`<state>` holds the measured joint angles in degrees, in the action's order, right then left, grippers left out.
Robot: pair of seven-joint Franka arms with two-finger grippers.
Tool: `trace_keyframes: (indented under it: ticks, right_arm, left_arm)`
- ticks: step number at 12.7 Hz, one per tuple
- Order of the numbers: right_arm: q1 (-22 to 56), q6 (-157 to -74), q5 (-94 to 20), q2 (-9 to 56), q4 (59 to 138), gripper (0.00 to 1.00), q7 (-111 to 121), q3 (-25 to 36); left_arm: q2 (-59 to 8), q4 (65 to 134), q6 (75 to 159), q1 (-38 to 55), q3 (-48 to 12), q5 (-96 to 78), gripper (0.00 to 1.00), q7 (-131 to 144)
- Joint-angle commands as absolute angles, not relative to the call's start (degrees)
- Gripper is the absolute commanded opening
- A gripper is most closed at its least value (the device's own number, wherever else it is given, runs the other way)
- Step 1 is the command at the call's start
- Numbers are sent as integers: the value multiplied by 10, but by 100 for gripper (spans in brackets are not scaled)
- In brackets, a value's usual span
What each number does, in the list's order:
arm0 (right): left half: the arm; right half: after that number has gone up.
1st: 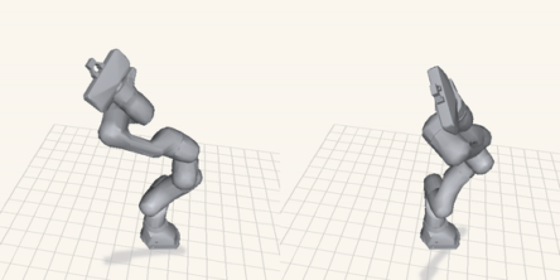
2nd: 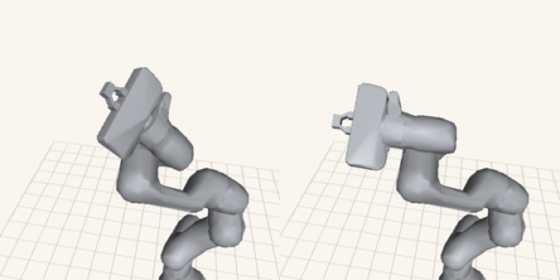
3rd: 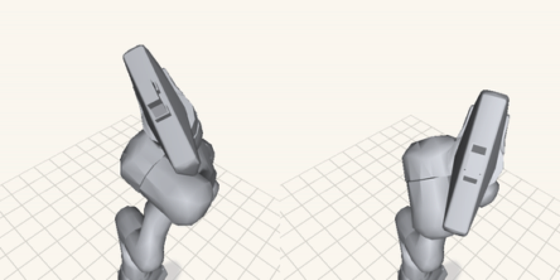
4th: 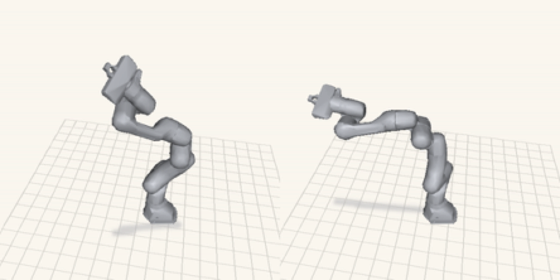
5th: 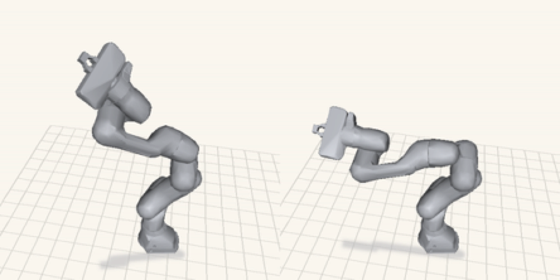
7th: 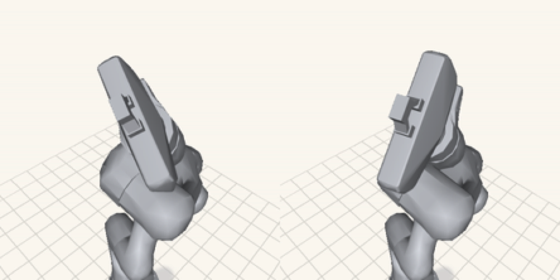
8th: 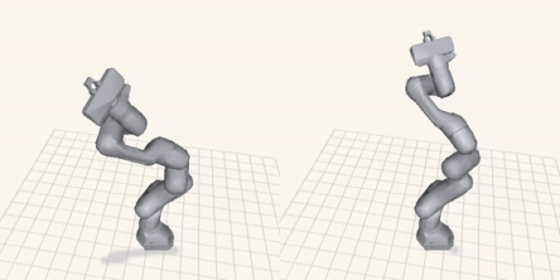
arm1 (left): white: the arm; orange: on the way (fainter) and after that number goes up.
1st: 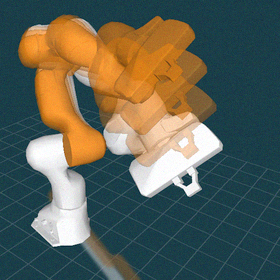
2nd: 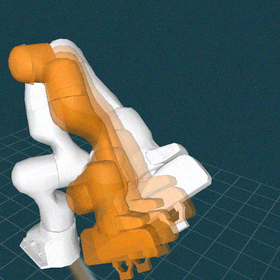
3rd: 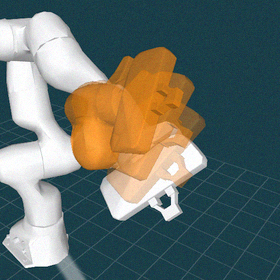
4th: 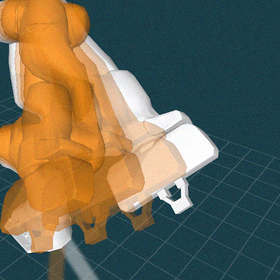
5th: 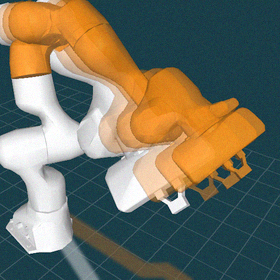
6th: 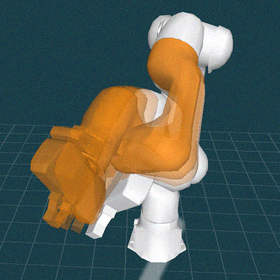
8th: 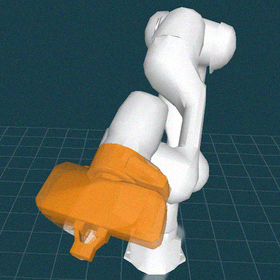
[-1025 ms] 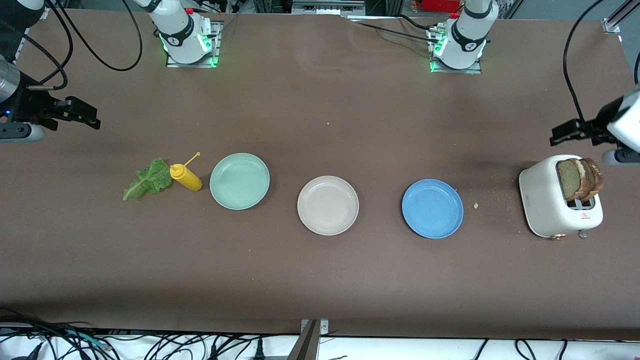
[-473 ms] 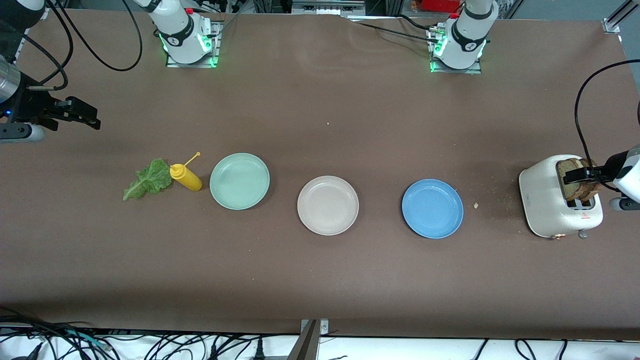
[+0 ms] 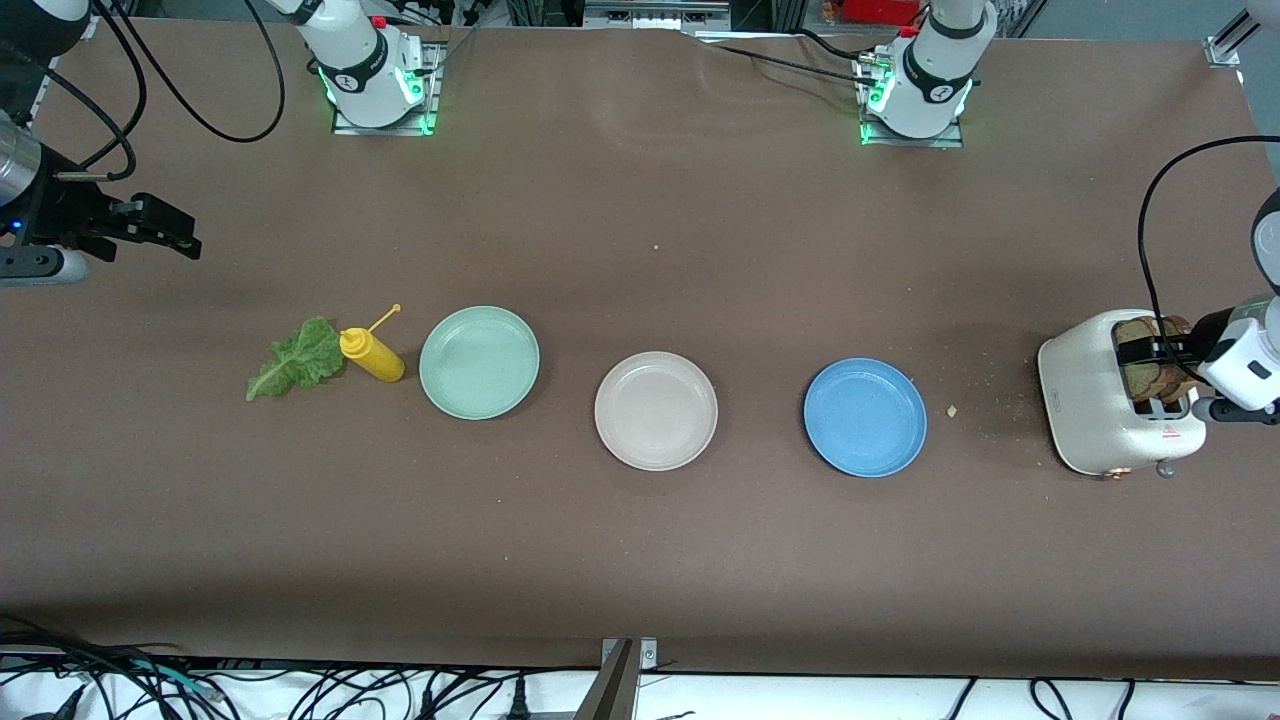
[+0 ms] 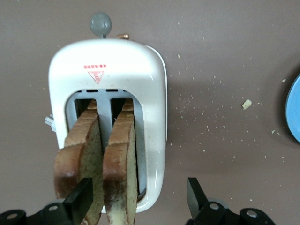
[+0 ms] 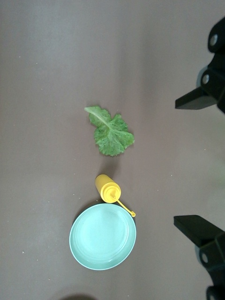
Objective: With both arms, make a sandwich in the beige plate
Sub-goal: 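Reach the left gripper down to the bread slice in the toaster, then grasp the bread slice with the left gripper and lift it out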
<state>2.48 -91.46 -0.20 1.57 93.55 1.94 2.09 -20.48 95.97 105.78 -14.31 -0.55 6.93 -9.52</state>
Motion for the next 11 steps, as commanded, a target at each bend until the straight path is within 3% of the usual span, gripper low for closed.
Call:
trace_keyframes:
  ticks: [1,2,3,9,11]
  right_arm:
    - [25,-905,-3,18,925,100,13,21]
    - [25,-905,-3,18,925,100,13,21]
    - [25,-905,-3,18,925,100,13,21]
    - [25,-905,-3,19,925,100,15,21]
    - [25,-905,-3,19,925,100,15,21]
  left_arm:
    - [-197,983,1067,-147,-11,91,36,-85]
    - [-197,983,1064,-147,-11,101,11,-84]
    - [-196,983,1059,-149,-11,115,0,-89]
    - [-171,955,1010,-148,-15,120,0,-85]
    - [-168,901,944,-140,-25,121,0,-95]
